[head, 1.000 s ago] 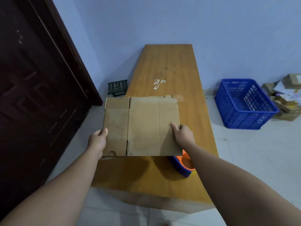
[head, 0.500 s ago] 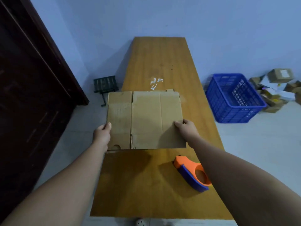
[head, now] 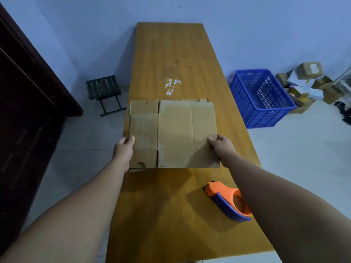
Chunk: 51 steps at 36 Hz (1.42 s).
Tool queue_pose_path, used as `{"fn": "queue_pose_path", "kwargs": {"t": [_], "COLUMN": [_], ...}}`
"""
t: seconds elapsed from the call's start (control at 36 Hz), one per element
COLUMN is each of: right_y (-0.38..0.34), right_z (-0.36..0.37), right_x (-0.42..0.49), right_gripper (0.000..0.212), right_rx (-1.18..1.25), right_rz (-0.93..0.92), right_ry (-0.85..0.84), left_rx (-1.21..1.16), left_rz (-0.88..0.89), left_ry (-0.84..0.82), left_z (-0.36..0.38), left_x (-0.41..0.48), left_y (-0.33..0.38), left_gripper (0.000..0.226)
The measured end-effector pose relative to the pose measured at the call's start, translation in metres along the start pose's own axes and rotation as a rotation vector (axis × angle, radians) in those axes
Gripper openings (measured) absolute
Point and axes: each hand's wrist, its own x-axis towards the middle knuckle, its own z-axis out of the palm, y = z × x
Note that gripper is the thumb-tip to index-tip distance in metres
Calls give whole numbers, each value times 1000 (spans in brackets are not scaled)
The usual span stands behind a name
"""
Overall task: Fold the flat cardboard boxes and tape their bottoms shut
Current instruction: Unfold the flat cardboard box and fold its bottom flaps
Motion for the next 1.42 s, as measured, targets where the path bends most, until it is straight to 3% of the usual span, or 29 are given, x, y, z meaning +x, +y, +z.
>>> {"fn": "queue_pose_path", "kwargs": {"t": [0.22, 0.53, 0.75, 0.92, 1.0, 1.14, 1.42], "right_y": [6, 14, -4, -20, -18, -8, 8], "right_z": [-5, -1, 3, 11, 20, 27, 29], "right_x": [32, 61, 87, 108, 119, 121, 119], "right_gripper": [52, 52, 49, 56, 60, 62, 51], "right_rx": [-12, -78, -89, -83, -172, -571, -583], "right_rz": [35, 5, -24, -77, -68, 16, 117], "right_ry": [-37, 9, 7, -2, -16, 48, 158], "left_rx": [153, 167, 154, 120, 240, 544, 825], "left_rz": [2, -19, 56, 153, 85, 4, 50], "left_ry": [-85, -46, -48, 42, 18, 5, 175], "left_z": [17, 47, 60, 72, 78, 87, 96], "left_x": [13, 34, 61, 85, 93, 92, 85], "left_y": [-5, -2, 17, 30, 25, 3, -13], "left_gripper": [65, 62, 60, 62, 80, 98, 94]}}
